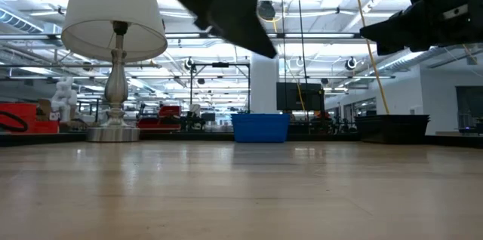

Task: Stack baskets by color
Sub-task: Return to Home Position

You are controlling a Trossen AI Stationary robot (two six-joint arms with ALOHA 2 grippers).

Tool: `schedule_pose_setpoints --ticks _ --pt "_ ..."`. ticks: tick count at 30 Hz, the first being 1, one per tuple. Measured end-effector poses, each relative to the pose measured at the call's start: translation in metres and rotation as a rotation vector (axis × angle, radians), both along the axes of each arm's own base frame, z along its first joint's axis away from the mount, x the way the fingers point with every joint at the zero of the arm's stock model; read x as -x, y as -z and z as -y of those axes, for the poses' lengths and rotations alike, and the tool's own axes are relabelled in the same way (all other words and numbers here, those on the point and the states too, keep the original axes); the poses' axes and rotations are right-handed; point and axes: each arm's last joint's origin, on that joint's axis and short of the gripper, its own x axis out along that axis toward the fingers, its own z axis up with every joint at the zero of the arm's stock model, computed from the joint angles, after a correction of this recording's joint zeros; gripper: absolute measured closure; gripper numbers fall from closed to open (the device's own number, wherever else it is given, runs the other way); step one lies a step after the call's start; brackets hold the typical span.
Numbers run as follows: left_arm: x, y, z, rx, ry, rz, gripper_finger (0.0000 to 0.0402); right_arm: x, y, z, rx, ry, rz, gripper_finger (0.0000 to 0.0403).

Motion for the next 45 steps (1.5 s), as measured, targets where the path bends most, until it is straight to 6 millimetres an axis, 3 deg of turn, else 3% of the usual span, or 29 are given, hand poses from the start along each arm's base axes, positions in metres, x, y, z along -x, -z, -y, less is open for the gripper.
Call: schedule_pose_setpoints --ticks 17,22,32,39,45 --pt "0.113 0.001 -0.045 0.125 0.093 0.376 0.0221 0.001 0.0 -0.002 0.083 -0.06 0.056 0.0403" --pt "0.137 0.006 -0.054 0.145 0.122 0.431 0.0261 0.001 -0.001 -0.001 0.122 -0.058 0.077 0.0403" --pt "0.176 0.015 -0.065 0.154 0.285 0.473 0.039 0.001 0.0 -0.001 0.137 -0.061 0.064 0.0403" --pt "0.217 0.028 -0.079 0.169 0.336 0.577 0.0394 0.001 0.002 -0.002 0.149 -0.064 0.045 0.0403" --pt "0.239 0.035 -0.087 0.158 0.373 0.639 0.0393 0.001 0.002 -0.002 0.158 -0.066 0.045 0.0403"
